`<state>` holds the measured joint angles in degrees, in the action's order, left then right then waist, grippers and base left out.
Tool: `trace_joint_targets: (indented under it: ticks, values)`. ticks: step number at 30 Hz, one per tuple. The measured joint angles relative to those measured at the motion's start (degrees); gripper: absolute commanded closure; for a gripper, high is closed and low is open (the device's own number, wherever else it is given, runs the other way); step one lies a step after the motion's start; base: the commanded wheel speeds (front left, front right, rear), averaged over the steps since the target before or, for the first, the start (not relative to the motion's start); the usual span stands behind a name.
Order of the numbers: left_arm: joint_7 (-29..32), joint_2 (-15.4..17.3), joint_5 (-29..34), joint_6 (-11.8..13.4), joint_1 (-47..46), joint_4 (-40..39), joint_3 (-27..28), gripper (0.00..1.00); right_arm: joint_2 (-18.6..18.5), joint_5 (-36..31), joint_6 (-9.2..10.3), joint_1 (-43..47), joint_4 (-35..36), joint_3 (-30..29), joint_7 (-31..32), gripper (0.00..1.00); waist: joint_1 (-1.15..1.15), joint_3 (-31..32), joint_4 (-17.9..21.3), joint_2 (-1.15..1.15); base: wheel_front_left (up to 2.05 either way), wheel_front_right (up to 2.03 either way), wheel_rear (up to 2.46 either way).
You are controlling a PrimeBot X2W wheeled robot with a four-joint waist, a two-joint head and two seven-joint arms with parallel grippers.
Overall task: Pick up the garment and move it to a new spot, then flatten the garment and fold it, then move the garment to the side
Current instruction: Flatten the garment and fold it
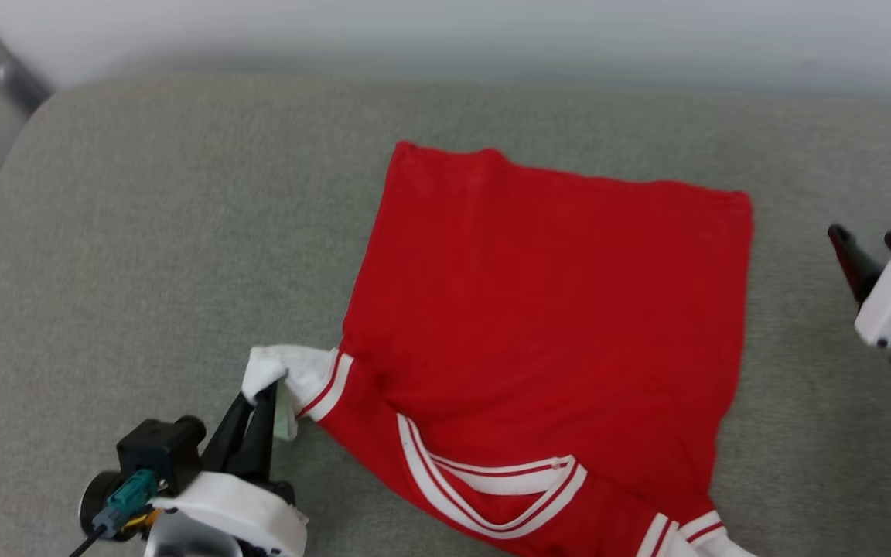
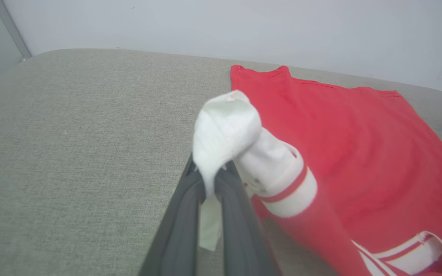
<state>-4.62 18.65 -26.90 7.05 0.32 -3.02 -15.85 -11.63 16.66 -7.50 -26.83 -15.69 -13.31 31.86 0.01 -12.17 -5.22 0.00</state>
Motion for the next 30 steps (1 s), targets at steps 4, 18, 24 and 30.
trace_joint_targets:
  ticks: [4,18,24,30]
  values:
    - [-0.76,-1.07,0.54,-0.82,-2.74,-1.60,-1.38,1.00,-1.44,-0.47,0.00,-9.12,-5.79,0.37,7.68,0.00,0.00,-3.96,-2.10,0.00,0.00,0.00,0.00]
    - [-2.68,-2.92,1.49,-2.35,-7.76,-3.83,-3.99,1.00,-1.57,-4.58,0.00,-21.26,-16.53,-0.65,23.85,0.00,0.00,-13.03,-7.77,0.00,0.00,0.00,0.00]
    - [-2.64,-3.14,1.00,-2.52,-7.88,-2.45,-4.47,1.00,-1.66,-5.16,0.00,-21.65,-17.95,-1.76,27.00,1.00,-0.01,-12.40,-8.53,0.00,0.00,0.00,0.00]
    - [-2.61,-3.10,0.71,-2.50,-7.82,-1.08,-4.66,1.00,-2.64,-4.52,0.00,-20.38,-16.99,1.00,25.36,1.00,-0.01,-10.64,-8.79,0.00,0.00,0.00,0.00]
